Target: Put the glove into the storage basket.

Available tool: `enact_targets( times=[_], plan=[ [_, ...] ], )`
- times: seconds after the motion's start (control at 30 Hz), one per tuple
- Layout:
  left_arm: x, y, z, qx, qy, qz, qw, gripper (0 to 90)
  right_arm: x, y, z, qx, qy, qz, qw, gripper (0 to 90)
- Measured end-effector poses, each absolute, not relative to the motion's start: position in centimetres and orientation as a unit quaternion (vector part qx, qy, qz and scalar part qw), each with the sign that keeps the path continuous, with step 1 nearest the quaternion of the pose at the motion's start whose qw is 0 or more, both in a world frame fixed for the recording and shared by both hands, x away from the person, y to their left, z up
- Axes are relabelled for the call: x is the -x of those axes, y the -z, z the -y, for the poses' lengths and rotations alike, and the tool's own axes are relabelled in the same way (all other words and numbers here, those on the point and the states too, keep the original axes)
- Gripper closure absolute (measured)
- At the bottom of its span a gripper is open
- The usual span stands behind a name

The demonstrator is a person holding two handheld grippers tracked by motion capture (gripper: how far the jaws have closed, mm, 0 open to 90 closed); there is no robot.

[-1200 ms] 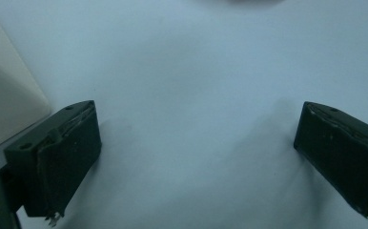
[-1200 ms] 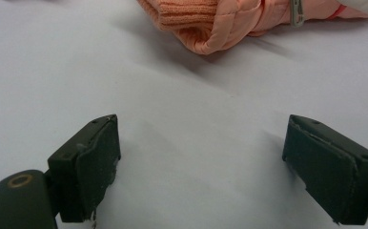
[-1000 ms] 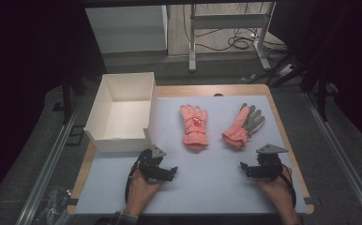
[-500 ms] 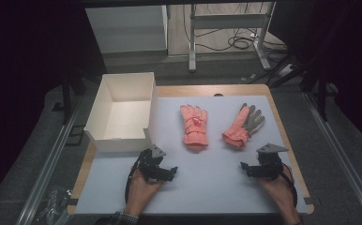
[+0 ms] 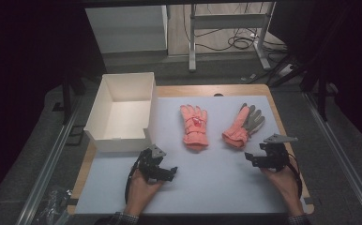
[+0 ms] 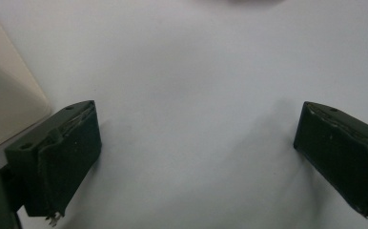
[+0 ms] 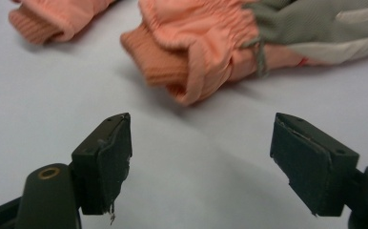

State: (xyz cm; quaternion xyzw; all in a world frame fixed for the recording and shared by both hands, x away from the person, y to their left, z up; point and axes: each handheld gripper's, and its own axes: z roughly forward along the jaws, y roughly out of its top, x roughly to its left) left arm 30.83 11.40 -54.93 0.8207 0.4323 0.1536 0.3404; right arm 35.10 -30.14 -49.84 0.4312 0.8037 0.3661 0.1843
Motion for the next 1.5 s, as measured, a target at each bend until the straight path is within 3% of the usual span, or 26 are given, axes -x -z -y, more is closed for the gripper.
enact_targets(
  times=[0.8,1.3,1.37,1.4,1.43,1.47,1.5],
  plan=[
    [-30.8,54.9,-11.4,-0.82,-0.153,-0.433,0.341,2.0,-42.8,47.5,30.8,-0.449,-0.359,-0.793,0.201,49.6],
    [-30.8,54.9,-11.4,-0.821,-0.153,-0.432,0.341,2.0,-47.5,49.4,29.7,-0.485,-0.319,-0.793,0.185,46.9],
    [-30.8,54.9,-11.4,-0.821,-0.153,-0.433,0.341,2.0,-47.5,49.9,29.6,-0.497,-0.32,-0.787,0.178,51.4],
    [-30.8,54.9,-11.4,-0.821,-0.153,-0.432,0.341,2.0,-47.3,50.1,29.4,-0.499,-0.319,-0.785,0.18,60.8],
    [-30.8,54.9,-11.4,-0.821,-0.153,-0.432,0.341,2.0,-47.3,50.2,29.3,-0.5,-0.319,-0.785,0.181,64.7],
    [-30.8,54.9,-11.4,-0.821,-0.153,-0.432,0.341,2.0,-47.3,50.2,29.3,-0.5,-0.319,-0.785,0.181,64.7],
    [-30.8,54.9,-11.4,-0.821,-0.153,-0.433,0.341,2.0,-47.1,50.4,29.3,-0.504,-0.32,-0.781,0.182,75.3]
  ],
)
